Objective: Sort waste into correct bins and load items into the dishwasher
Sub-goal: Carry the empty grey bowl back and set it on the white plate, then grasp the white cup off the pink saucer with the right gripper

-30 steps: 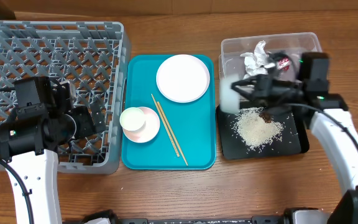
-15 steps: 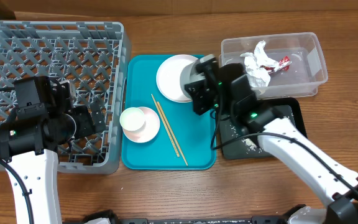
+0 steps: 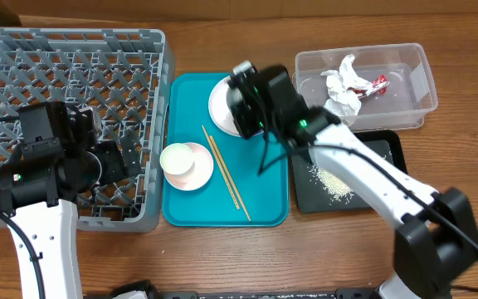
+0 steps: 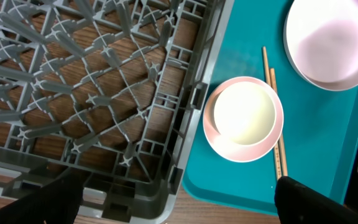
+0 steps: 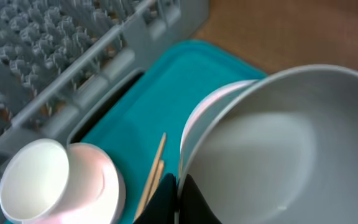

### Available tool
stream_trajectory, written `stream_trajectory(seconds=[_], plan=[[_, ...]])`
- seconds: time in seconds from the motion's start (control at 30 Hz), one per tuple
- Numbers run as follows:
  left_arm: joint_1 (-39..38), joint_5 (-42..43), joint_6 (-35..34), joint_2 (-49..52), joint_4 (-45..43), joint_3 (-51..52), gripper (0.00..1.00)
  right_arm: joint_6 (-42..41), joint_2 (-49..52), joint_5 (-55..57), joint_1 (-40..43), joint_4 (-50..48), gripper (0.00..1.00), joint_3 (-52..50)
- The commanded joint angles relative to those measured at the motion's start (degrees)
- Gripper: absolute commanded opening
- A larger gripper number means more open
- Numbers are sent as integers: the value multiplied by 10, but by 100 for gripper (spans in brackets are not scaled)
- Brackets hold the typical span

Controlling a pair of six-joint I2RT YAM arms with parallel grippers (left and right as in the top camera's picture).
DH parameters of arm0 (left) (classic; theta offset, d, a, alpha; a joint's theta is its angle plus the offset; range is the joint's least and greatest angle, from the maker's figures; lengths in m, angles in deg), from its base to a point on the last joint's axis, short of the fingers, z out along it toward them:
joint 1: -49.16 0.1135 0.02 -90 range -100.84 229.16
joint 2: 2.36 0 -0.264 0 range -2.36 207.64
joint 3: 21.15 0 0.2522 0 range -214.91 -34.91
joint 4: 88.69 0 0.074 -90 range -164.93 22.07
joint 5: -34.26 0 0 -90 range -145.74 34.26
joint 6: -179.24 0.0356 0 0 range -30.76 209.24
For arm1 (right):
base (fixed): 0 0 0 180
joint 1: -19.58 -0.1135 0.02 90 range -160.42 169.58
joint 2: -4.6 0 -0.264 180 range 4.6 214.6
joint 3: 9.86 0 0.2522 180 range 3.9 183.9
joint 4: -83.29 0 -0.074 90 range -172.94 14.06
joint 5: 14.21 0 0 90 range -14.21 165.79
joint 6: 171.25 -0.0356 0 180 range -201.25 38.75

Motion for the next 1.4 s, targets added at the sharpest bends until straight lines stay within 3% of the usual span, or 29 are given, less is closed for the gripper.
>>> stream_trajectory(seconds=[0.0, 0.37, 0.53, 0.7, 0.73, 0.77, 0.83, 0.9, 0.93, 0.97, 1.07, 1.23, 1.3, 1.37], plan=[[2, 7, 12, 2, -2, -4, 100, 7, 46, 3, 1, 28, 4, 74], [2, 7, 12, 2, -2, -4, 100, 1, 177, -23, 1, 32, 4, 80], [2, 7, 12, 2, -2, -4, 100, -4, 178, -23, 1, 37, 4, 81], [2, 6, 12, 3, -4, -4, 100, -23, 144, -45, 1, 72, 23, 90], [2, 7, 12, 2, -4, -4, 100, -23, 130, -52, 1, 84, 35, 96], [2, 7, 12, 2, -4, -4, 100, -23, 121, -54, 1, 92, 40, 99], [2, 7, 12, 2, -4, -4, 100, -23, 94, -61, 1, 113, 43, 111], [2, 7, 12, 3, -4, -4, 100, -23, 62, -76, 1, 132, 55, 122], [2, 7, 12, 3, -4, -4, 100, -24, 41, -87, 1, 136, 73, 123], [2, 7, 12, 2, -4, -4, 100, -30, 30, -93, 1, 138, 78, 123], [2, 7, 12, 3, -4, -4, 100, -67, 1, -125, 1, 148, 81, 123], [2, 7, 12, 2, -4, -4, 100, -172, 2, -211, -7, 151, 95, 118], [2, 7, 12, 2, -4, -4, 100, -200, 6, -208, -21, 143, 95, 106], [2, 7, 8, 2, -4, -4, 100, -212, 12, -183, -37, 141, 81, 96]])
